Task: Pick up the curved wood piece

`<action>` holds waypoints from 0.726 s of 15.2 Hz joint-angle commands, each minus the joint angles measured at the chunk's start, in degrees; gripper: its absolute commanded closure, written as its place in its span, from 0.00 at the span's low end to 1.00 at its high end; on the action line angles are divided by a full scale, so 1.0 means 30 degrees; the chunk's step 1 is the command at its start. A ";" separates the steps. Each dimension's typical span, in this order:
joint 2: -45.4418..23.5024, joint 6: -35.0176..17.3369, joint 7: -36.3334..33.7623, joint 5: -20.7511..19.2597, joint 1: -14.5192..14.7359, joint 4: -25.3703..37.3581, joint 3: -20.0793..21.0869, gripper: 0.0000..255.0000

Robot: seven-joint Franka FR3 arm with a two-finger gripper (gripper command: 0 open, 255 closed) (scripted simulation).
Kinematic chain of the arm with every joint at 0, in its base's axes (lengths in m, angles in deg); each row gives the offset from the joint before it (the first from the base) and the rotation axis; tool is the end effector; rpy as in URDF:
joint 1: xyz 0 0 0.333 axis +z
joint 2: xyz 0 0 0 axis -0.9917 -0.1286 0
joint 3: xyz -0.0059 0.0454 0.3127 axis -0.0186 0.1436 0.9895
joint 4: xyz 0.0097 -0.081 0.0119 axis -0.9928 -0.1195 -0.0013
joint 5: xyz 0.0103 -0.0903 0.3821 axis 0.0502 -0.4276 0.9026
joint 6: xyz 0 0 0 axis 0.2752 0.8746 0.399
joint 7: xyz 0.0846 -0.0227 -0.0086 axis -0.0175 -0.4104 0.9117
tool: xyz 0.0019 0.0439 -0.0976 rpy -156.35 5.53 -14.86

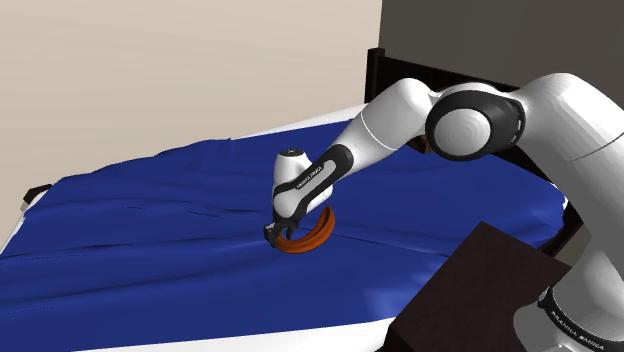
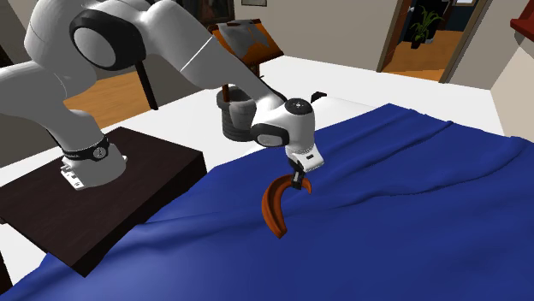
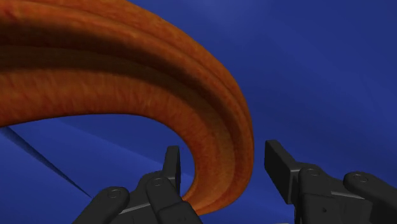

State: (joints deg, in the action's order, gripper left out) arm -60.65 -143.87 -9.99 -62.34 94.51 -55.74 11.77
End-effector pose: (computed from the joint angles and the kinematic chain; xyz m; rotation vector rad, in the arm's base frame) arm 0.6554 0.2564 0.1213 -2.9092 -0.1029 -0.0776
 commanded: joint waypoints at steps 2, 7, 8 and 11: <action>-0.0044 -0.0005 0.0001 -0.0003 0.0006 0.0047 -0.0003 1.00; -0.0044 -0.0008 0.0002 -0.0003 0.0006 0.0044 -0.0003 1.00; -0.0041 -0.0008 0.0003 -0.0003 0.0004 0.0040 -0.0003 1.00; 0.0400 0.0176 -0.0027 0.0020 -0.0044 -0.0214 0.0025 1.00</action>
State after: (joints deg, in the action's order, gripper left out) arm -60.04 -143.53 -10.04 -62.31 94.44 -56.01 11.80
